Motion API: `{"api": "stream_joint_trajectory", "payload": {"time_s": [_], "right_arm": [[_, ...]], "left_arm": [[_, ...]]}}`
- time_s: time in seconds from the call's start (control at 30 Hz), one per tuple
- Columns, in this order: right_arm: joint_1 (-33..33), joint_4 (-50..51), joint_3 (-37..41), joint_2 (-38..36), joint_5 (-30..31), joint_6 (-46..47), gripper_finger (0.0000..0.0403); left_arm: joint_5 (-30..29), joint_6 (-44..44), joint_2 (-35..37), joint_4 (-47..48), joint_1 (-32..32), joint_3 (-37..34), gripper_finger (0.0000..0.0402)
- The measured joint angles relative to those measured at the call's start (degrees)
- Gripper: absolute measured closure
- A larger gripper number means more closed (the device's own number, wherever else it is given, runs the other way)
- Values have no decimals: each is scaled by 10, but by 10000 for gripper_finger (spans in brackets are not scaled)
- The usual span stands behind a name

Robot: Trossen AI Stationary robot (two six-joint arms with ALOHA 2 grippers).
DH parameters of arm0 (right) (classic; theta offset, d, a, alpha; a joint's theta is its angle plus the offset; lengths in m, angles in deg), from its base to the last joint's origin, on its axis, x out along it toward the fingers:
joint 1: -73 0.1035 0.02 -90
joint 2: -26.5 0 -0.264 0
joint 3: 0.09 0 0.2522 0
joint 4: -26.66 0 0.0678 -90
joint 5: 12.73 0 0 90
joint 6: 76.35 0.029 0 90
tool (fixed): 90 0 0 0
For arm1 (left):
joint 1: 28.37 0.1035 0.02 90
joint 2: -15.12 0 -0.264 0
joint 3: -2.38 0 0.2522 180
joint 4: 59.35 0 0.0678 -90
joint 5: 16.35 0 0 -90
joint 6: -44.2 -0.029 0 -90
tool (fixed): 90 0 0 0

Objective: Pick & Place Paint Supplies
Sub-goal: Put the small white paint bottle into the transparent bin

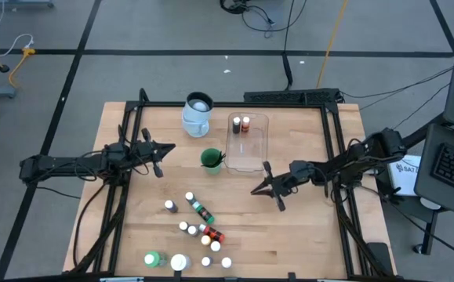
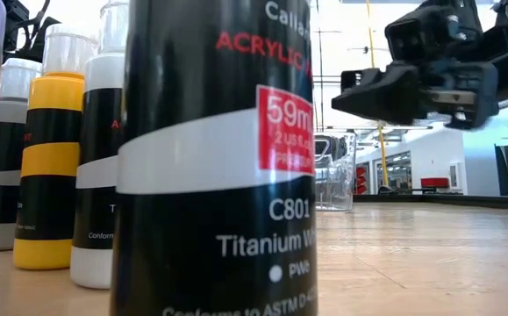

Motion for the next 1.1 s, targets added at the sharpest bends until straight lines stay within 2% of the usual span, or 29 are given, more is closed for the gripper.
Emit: {"api": "stream_joint_trajectory", "payload": {"time_s": [0.17,0.4,0.67,0.77,0.87,0.97,1.1], "right_arm": [[9,17,-31,0,94,7,397],[31,59,-90,0,58,40,385],[102,143,-184,1,71,97,302],[142,198,-259,32,136,105,262],[176,318,-342,73,184,112,230],[197,372,-420,122,171,139,207],[222,372,-470,178,105,157,190]], "left_arm": [[0,0,0,12,0,0,380],[0,6,0,22,0,0,380],[0,60,0,42,0,0,380],[0,65,0,43,0,0,380],[5,75,0,47,0,0,380],[6,89,0,65,0,0,380],[10,93,0,87,0,0,380]]}}
